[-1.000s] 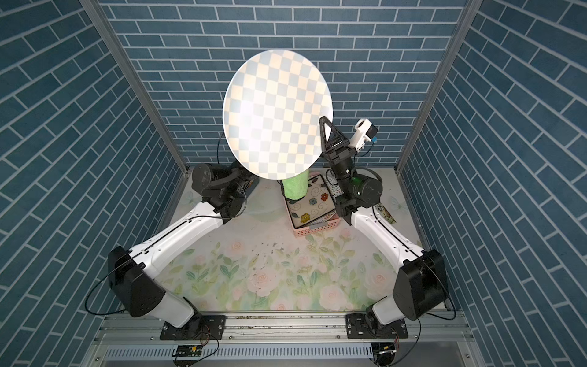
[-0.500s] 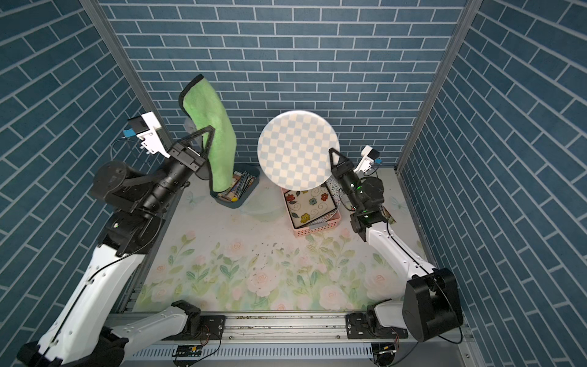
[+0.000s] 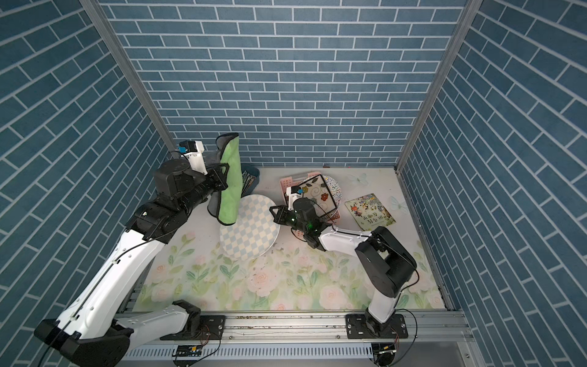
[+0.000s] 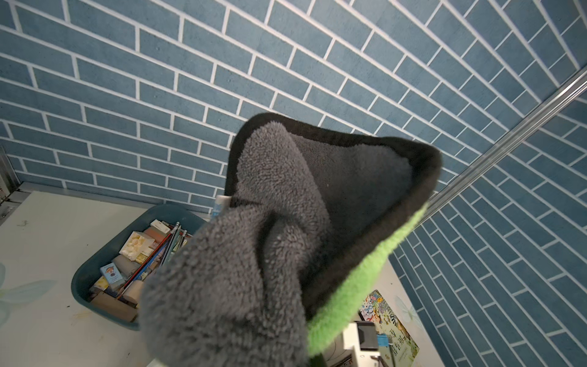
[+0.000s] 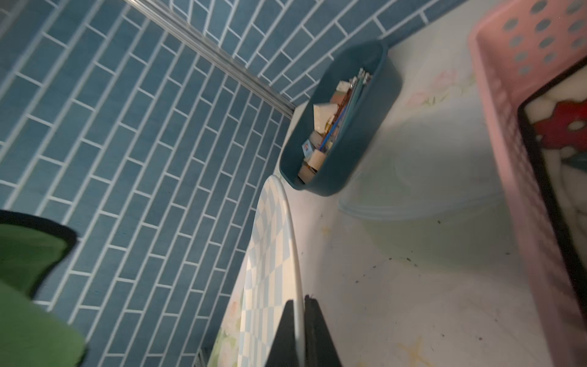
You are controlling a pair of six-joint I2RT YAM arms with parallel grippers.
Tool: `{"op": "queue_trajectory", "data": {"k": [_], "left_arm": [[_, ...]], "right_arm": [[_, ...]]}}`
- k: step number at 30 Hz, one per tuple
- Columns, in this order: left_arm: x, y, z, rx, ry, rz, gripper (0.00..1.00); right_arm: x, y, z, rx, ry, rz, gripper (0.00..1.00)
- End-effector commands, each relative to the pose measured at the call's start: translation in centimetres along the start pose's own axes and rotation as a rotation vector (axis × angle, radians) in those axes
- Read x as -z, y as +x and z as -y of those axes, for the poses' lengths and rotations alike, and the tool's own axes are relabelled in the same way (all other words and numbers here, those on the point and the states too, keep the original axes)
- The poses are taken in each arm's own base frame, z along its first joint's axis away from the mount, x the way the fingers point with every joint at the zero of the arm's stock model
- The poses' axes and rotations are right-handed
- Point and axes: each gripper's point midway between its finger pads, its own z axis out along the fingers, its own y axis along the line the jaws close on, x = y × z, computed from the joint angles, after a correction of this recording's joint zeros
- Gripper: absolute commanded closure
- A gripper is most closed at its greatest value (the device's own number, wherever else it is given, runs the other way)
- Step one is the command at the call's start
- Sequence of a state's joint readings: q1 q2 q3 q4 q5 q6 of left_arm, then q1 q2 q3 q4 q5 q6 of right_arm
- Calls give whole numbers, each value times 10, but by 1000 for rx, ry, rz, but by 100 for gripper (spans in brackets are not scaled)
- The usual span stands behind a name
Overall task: Wipe the wet plate dry
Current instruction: Place the plate at the center of the board, then pick up the plate from the bin.
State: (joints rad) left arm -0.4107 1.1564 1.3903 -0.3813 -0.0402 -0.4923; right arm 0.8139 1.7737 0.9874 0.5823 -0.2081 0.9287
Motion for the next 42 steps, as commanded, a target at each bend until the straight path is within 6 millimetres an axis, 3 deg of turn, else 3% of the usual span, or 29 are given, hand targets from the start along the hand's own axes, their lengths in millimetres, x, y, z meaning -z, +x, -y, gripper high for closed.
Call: {"op": "queue_trajectory", "data": {"k": [1,7,14,16,18,22,24,27,30,33,36,42], "left_arm": [[5,-7,1,-7,11,31,100],[-3,5,-2,-7,11,3,100],[-4,9,-3,1,11,0,100],[-4,10,-4,3,10,-2,100],[-5,11,-5,3,8,-3,100],[-7,14,-7,-2,0,-11,100],[-8,14,-7,-4,-1,-14,100],[-10,16,-5,-5,12,-21,100],[-13,22,2,-1,57,-42,100],[-17,31,9,-1,103,-74,100],[-18,37,11,-1,126,-93,100],[-17,40,10,-6,126,-99,100]], "right_arm": [[-16,6,-5,72,-1,-15,100],[-36,49,47,123,152,-126,100],[-43,74,84,201,315,-256,45],[-42,71,82,221,326,-260,34],[-41,59,67,258,305,-243,27],[-31,17,16,350,250,-184,13],[-14,-18,-2,371,246,-102,8],[15,-73,1,356,270,-4,12],[56,-137,49,324,390,81,32],[91,-179,103,282,498,78,50],[112,-196,150,248,606,43,57],[106,-191,201,201,670,-46,59]]}}
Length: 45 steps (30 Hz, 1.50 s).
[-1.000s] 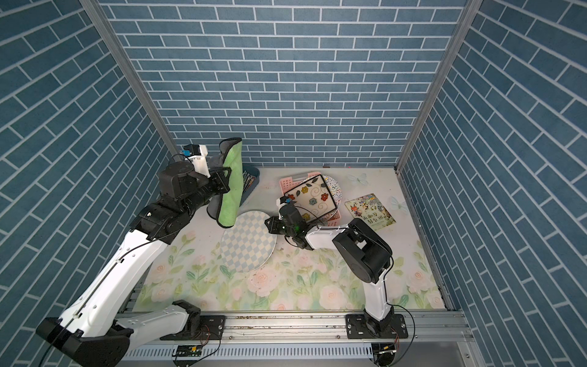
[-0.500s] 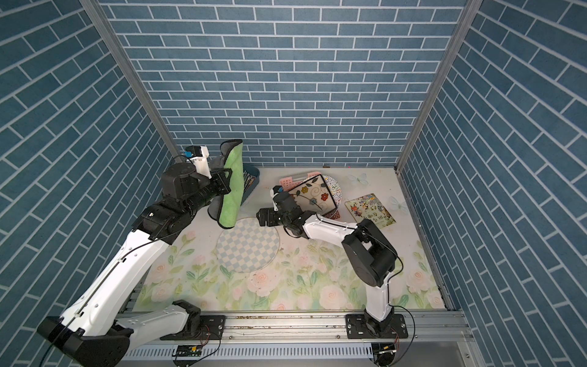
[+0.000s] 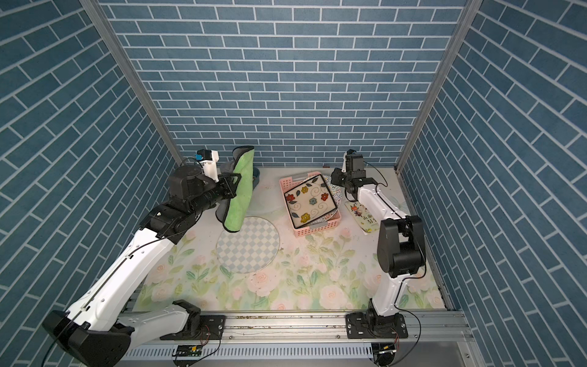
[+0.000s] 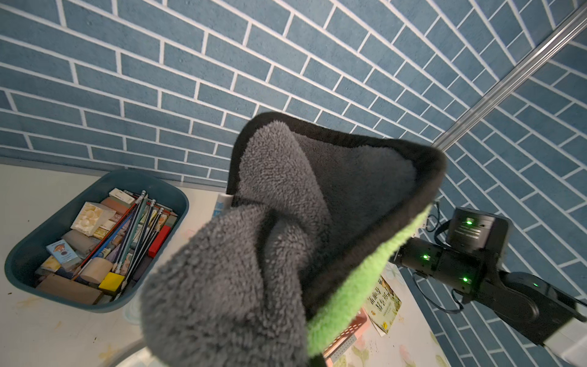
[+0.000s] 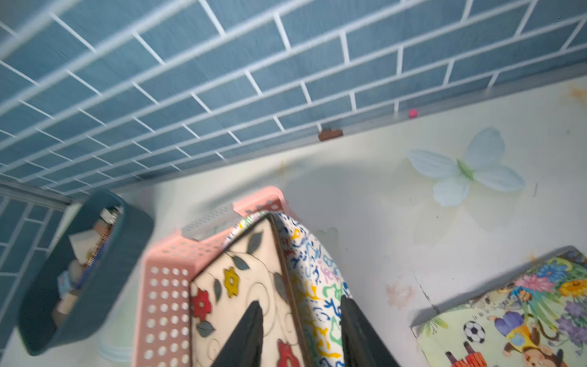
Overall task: Wipe the wet plate dry
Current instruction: Pick up the plate from the bin.
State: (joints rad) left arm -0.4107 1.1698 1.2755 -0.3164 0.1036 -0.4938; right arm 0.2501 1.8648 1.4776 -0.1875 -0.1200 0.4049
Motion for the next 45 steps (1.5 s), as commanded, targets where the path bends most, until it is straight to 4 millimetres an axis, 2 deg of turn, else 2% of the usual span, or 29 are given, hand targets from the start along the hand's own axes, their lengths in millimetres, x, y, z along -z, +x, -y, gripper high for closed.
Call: {"op": "queue_trajectory", "data": {"k": [1,5,7,9,13,16,19,24,26,29,33,35,40,43,45], "left_arm": [[4,-8,5,-10,25,27,100],[4,-5,2,-17,8,20,100],[4,-4,0,-18,-1,16,100],[4,-3,0,-18,-1,14,100],[2,-2,-1,-17,-3,11,100],[1,-2,-1,-14,0,12,100],[-1,0,1,-10,17,7,100],[-9,5,9,-18,60,-27,100],[-13,7,10,-14,73,-38,100],[-15,10,12,-9,87,-49,100],[-16,11,13,-3,95,-53,100],[-17,12,15,4,107,-55,100],[-24,22,38,58,221,-68,100],[-37,36,52,97,236,-75,100],[-51,50,62,96,221,-90,100]], "right_arm": [[-16,30,1,62,9,-130,60],[-33,50,13,63,37,-197,62],[-39,60,18,66,49,-229,56],[-42,72,21,70,55,-267,52],[-42,103,25,68,35,-356,51],[-38,129,16,59,-48,-439,52],[-36,150,-1,28,-192,-514,50],[-45,162,-4,12,-242,-574,52],[-47,157,-8,13,-257,-567,60],[-45,143,-14,14,-277,-547,77],[-36,114,-27,1,-321,-468,99],[-23,92,-39,-13,-361,-387,100],[41,8,-75,-84,-461,-57,100],[85,-18,-99,-169,-568,82,100],[107,-18,-120,-204,-640,129,100]]}}
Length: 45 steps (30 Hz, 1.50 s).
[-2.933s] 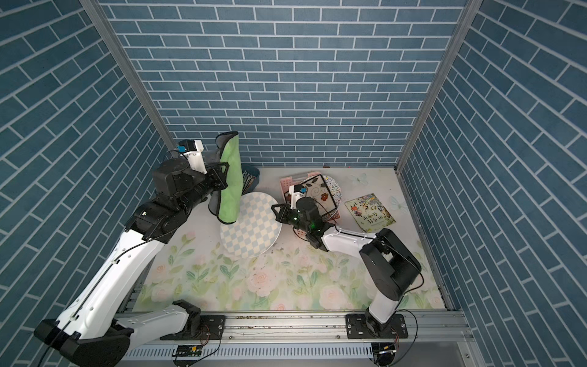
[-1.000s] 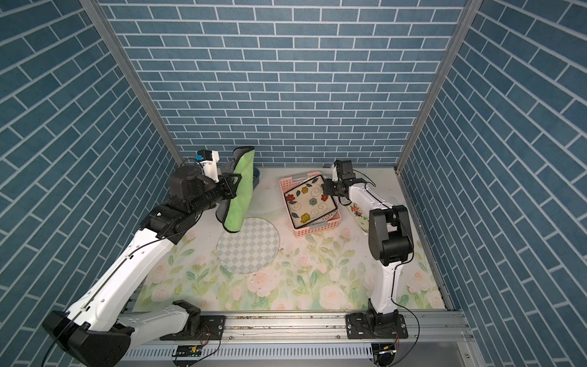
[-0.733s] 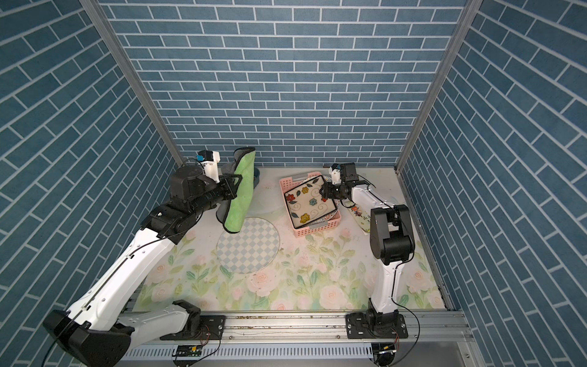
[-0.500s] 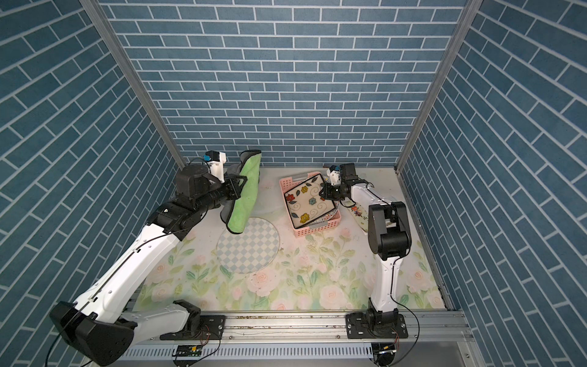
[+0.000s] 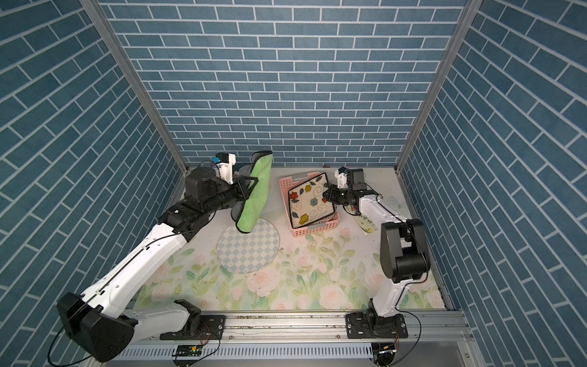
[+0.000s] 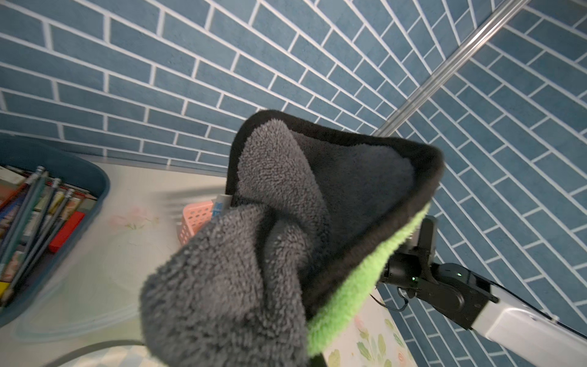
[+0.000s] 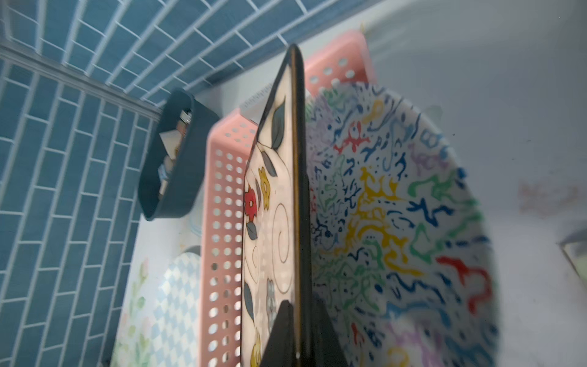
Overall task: Wipe the wet plate dry
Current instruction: Pick up the plate from the bin, then wipe the plate with towel.
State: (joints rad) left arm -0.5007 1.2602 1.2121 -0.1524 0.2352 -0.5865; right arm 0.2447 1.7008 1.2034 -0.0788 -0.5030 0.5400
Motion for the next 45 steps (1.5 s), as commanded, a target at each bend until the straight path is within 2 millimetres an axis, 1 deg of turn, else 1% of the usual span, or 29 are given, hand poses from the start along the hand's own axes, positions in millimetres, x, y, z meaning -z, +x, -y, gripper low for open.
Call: {"op": "queue_trajectory", "data": {"k": [1,4,7,9,12,13,14,15,16,18,19,20,22,23,25,27,28,30,31,33,34,35,37,38,40,41,42,43,45], "left_arm": [[-29,13,19,29,27,5,100],[-58,32,30,56,16,-28,100],[-87,49,41,103,26,-63,100],[-97,60,53,133,37,-69,100],[-110,79,57,174,4,-80,100],[-113,86,55,185,-17,-92,100],[-115,92,50,193,-50,-105,100],[-115,97,38,202,-107,-115,100],[-113,101,20,204,-199,-110,100],[-95,97,-31,209,-425,-86,100],[-89,93,-45,214,-470,-78,100],[-87,88,-51,212,-469,-76,100],[-92,82,-31,169,-338,-88,100],[-98,82,-6,146,-217,-107,100],[-110,95,37,107,-32,-169,100],[-123,111,55,99,21,-238,100],[-127,114,51,110,-2,-258,100],[-126,104,22,153,-120,-231,100],[-122,93,1,179,-177,-205,100],[-105,68,-30,222,-232,-137,100],[-96,55,-42,227,-258,-98,100],[-85,42,-48,220,-278,-57,100],[-75,25,-42,171,-264,-16,100],[-77,24,-33,159,-230,-21,100],[-88,39,-10,158,-140,-85,100],[-94,46,-5,155,-133,-114,100],[-96,49,-6,156,-146,-128,100],[-95,46,-13,164,-170,-124,100],[-83,25,-42,197,-238,-65,100]], "right_arm": [[54,-58,-117,-15,-348,283,100],[68,-50,-154,-65,-443,340,100],[82,-50,-180,-146,-529,411,100],[94,-57,-193,-214,-589,460,100],[111,-74,-207,-280,-660,507,100],[118,-81,-211,-289,-676,528,100],[125,-86,-216,-291,-690,546,100],[134,-90,-219,-292,-699,566,100],[143,-95,-222,-290,-707,591,100],[166,-101,-225,-247,-702,657,100],[171,-102,-224,-217,-671,677,100],[174,-101,-225,-188,-642,682,100],[174,-95,-230,-152,-638,658,100],[171,-90,-233,-146,-660,637,100],[167,-82,-244,-147,-716,607,100],[168,-81,-253,-146,-761,597,100],[170,-82,-256,-148,-779,595,100],[183,-86,-260,-139,-807,622,100],[188,-87,-260,-131,-809,633,100],[198,-87,-260,-100,-798,644,100],[201,-85,-262,-78,-790,644,100],[203,-82,-264,-47,-783,644,100],[202,-70,-272,18,-794,611,100],[198,-62,-277,41,-806,589,100],[193,-48,-289,75,-856,550,100],[193,-42,-296,90,-889,535,100],[194,-39,-300,103,-915,529,100],[197,-37,-302,113,-933,530,100],[208,-38,-299,116,-924,567,100]]}}
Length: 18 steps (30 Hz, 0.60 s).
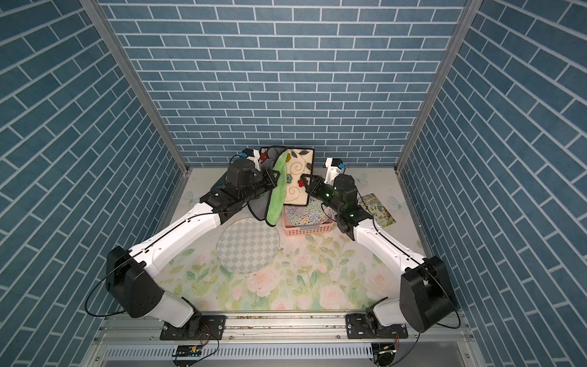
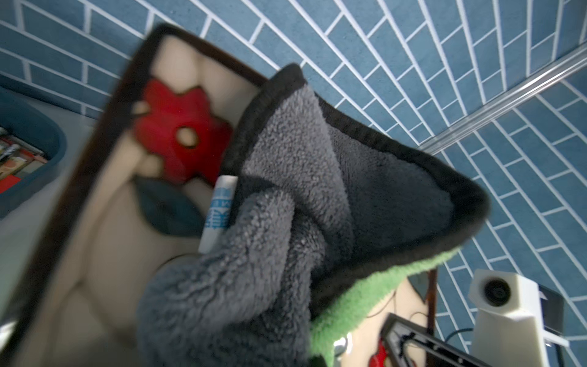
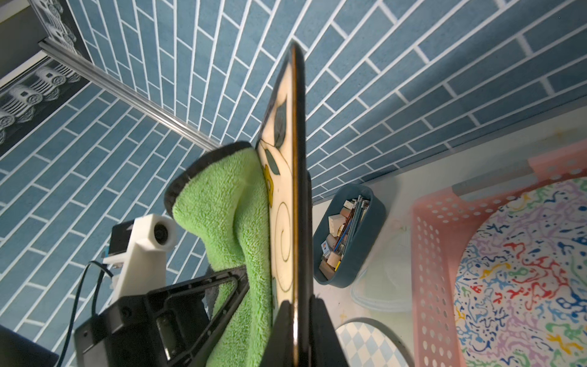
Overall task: Wipe the wet plate dry
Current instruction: Wipe the plate with towel.
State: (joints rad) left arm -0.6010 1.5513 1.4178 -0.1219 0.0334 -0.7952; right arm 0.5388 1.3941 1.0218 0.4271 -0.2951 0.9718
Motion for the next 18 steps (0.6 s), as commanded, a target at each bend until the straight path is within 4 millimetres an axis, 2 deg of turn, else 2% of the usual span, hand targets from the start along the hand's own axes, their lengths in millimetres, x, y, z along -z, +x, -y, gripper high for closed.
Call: {"op": "queue_trajectory", "data": {"k": [1,3,4,5,6,8,10,11,13,16,17,18], "left_arm": [[-2,1,-60,32,-151,-44,100],[17,-29,-76,52,-172,37,100],[25,-41,-72,20,-164,66,100],[26,-43,-63,-8,-137,61,100],[23,-41,-50,-31,-98,44,100],[10,-19,-19,-60,19,-40,100],[-2,0,2,-90,70,-95,100],[-7,8,5,-101,65,-117,100],[-5,-3,-3,-96,21,-89,100],[16,-48,-45,-20,-84,29,100],[24,-62,-54,-5,-96,66,100],[29,-70,-54,-14,-94,90,100]], "right_arm": [[68,-54,-163,143,-532,188,100],[76,-59,-159,168,-492,213,100],[78,-59,-160,195,-485,212,100],[78,-55,-163,207,-495,196,100],[75,-50,-165,215,-513,174,100],[69,-36,-174,227,-565,124,100],[65,-25,-186,243,-621,86,100],[64,-23,-189,247,-638,78,100],[68,-24,-191,255,-643,86,100],[78,-40,-180,258,-575,144,100],[81,-43,-176,258,-559,155,100],[82,-44,-173,262,-547,159,100]]}}
